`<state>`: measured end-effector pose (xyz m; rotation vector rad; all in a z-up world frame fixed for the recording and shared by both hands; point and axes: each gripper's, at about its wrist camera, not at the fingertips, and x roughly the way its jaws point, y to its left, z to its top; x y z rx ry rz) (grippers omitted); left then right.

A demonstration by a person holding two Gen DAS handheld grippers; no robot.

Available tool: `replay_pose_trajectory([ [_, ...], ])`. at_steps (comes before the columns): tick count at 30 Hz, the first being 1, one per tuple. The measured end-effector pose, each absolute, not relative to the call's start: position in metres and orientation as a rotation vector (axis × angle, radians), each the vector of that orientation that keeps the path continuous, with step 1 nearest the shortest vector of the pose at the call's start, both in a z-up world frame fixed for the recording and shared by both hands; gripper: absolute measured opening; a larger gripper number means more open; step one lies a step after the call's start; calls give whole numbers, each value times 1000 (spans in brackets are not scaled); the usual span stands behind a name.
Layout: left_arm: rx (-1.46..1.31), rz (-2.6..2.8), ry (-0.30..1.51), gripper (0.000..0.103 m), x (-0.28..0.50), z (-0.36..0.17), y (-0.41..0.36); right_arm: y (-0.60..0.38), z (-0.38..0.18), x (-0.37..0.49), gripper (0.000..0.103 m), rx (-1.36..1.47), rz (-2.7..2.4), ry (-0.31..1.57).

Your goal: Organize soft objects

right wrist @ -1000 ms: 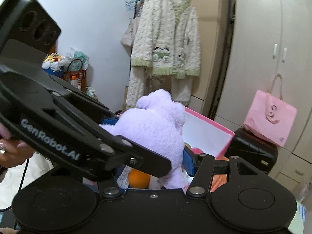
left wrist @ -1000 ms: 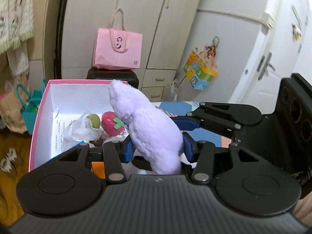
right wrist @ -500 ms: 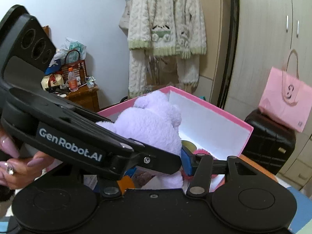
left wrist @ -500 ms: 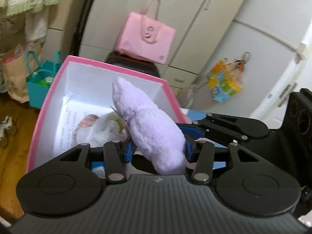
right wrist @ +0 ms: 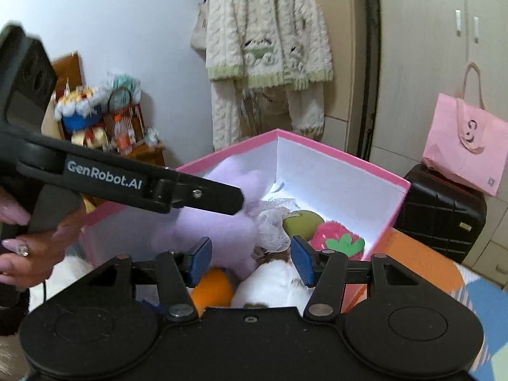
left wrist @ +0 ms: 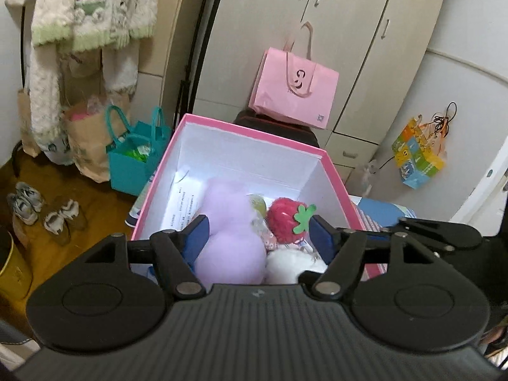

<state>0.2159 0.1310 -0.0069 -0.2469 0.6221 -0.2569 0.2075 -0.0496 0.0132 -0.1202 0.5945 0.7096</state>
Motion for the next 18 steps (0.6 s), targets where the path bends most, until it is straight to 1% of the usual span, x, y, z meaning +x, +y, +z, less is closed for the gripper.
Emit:
replay_pose_trajectory([
  [7, -217, -236, 614, 81, 190, -1, 123, -71, 13, 170, 60, -66, 608, 541],
  [10, -190, -223, 594, 83, 175, 3, 117, -80, 18, 155, 61, -55, 576, 510],
  [13, -149, -232, 576, 83, 159, 9, 109, -93, 22, 139, 64, -28, 539, 474],
  [18, -114, -220, 590, 83, 140, 12, 95, -124, 20, 118, 65, 45, 442, 468],
])
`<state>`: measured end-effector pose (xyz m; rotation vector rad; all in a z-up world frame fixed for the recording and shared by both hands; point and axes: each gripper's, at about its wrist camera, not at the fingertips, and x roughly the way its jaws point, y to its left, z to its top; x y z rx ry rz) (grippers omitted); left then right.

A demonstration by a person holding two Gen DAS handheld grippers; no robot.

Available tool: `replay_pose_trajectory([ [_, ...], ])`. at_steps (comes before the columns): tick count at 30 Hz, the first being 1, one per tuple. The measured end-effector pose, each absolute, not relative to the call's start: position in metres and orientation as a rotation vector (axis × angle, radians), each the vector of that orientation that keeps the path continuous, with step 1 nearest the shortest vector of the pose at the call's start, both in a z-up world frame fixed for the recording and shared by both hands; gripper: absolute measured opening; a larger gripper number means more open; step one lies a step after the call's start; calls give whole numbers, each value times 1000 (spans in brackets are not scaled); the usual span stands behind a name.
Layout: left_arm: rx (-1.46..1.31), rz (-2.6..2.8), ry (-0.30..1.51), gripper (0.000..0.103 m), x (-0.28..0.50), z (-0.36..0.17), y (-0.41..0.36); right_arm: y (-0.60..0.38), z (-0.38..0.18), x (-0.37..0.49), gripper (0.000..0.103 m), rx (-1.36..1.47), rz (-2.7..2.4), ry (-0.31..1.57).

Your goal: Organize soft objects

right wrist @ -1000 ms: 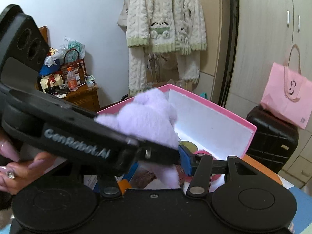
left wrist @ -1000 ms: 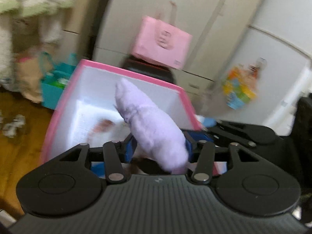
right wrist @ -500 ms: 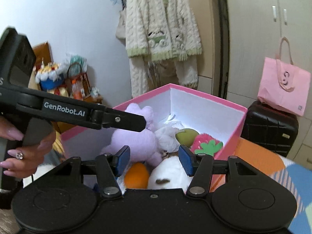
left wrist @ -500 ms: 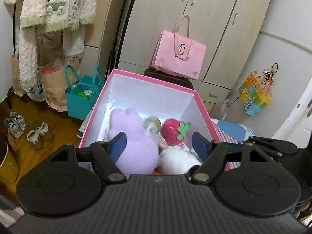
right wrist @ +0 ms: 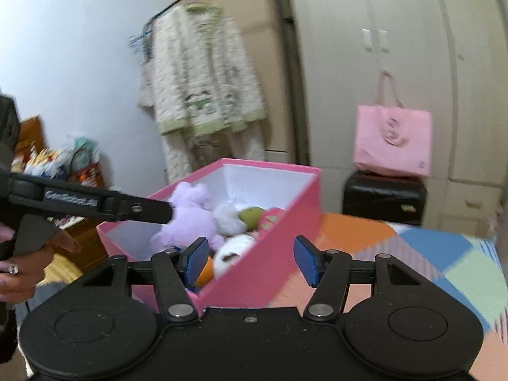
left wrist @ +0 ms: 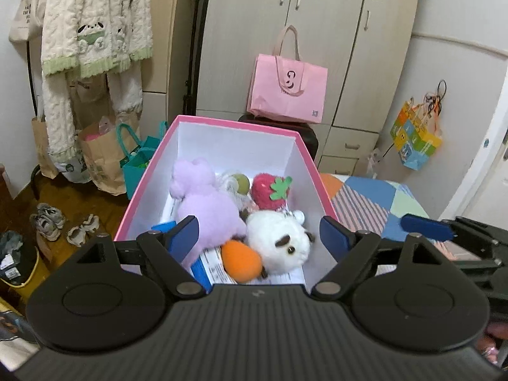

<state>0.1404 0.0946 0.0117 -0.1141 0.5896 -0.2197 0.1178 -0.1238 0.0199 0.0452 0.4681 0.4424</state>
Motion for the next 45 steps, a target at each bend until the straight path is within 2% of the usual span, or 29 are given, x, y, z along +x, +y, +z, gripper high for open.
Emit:
replay_pose_trajectory([
  [2, -90, -214, 591, 88, 135, 12, 88, -133, 23, 112, 65, 46, 394, 452],
  [4, -71, -187, 593, 97, 130, 13, 82, -142, 26, 105, 75, 56, 334, 441],
  [9, -12, -101, 623, 102, 123, 17, 71, -151, 22, 92, 80, 55, 232, 466],
  [13, 36, -83, 658, 102, 115, 18, 65, -156, 19, 87, 93, 75, 163, 494],
  [16, 40, -49, 618, 102, 99, 19, 63, -156, 24, 80, 102, 79, 51, 506],
  [27, 70, -40, 476, 102, 50, 31, 49, -168, 66, 22, 103, 136, 47, 427],
  [45, 78, -41, 511, 102, 37, 16, 39, -165, 58, -1, 103, 30, -12, 476],
])
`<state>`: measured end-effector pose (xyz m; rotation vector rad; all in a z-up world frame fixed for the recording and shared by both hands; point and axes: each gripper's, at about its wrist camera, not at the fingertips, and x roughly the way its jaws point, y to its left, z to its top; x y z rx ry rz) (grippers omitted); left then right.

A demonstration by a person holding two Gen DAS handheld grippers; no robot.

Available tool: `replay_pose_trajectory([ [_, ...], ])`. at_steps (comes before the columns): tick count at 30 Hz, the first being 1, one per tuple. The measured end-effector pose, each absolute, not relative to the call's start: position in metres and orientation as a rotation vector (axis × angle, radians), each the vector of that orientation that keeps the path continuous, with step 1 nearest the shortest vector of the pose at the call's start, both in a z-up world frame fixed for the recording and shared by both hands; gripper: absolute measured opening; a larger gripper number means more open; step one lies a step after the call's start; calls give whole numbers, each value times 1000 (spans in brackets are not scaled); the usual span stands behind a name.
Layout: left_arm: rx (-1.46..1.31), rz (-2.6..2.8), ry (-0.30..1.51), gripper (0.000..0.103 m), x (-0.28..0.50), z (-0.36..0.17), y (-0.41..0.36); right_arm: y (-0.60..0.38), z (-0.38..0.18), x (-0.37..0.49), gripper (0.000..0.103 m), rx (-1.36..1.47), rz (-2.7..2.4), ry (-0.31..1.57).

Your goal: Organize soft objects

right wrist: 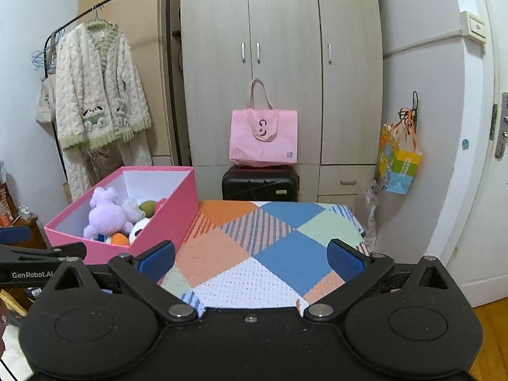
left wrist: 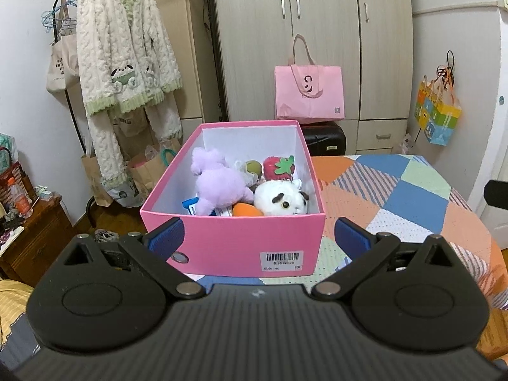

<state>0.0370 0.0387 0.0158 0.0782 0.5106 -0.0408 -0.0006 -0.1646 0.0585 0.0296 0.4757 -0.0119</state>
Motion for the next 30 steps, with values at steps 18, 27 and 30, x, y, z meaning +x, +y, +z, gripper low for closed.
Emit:
replay_pose_trajectory([
  [18, 69, -35, 487, 102, 33, 2, 28, -168, 44, -1, 103, -22, -77, 480],
  [27, 96, -8, 418, 102, 27, 4, 27, -165, 44, 2, 103, -22, -90, 480],
  [30, 85, -19, 421, 102, 27, 4, 28, -165, 43, 1, 103, -20, -86, 475],
])
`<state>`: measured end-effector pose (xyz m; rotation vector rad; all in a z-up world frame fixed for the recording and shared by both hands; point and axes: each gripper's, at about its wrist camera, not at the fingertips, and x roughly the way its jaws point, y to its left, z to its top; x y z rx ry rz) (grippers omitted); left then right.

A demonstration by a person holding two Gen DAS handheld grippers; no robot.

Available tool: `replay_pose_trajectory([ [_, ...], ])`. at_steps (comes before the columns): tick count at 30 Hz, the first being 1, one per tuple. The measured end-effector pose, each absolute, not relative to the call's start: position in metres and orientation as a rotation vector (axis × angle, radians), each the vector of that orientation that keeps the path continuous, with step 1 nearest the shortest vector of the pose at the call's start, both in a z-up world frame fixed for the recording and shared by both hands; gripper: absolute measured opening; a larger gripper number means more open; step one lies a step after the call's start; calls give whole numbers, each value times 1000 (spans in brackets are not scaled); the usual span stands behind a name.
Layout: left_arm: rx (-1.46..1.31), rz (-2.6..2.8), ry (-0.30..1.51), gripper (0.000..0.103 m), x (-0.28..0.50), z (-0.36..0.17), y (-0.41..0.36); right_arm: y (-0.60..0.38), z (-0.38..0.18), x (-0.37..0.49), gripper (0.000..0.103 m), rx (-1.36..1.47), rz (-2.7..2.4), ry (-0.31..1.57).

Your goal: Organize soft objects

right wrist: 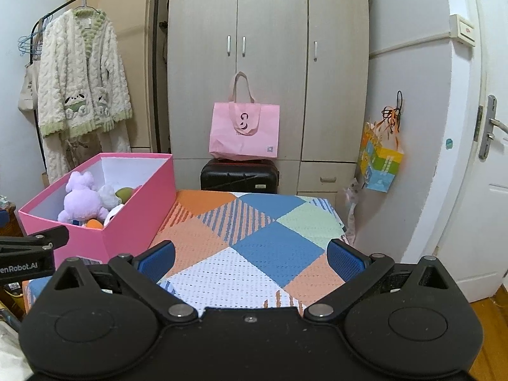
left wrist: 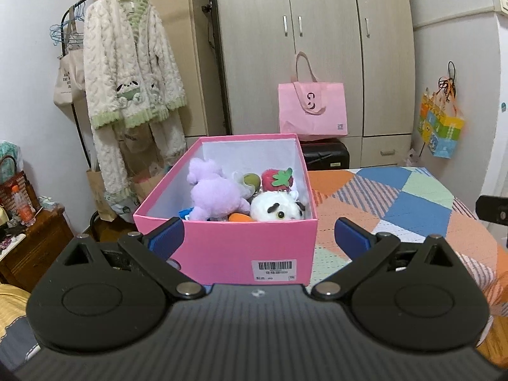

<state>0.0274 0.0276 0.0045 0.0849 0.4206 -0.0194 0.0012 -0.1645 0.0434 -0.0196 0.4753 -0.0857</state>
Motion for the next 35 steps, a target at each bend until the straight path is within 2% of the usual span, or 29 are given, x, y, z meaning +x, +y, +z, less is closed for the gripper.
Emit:
replay_pose_trajectory([
  [35, 87, -35, 389, 102, 23, 5, 26, -166, 40, 5, 103, -37, -123, 461],
])
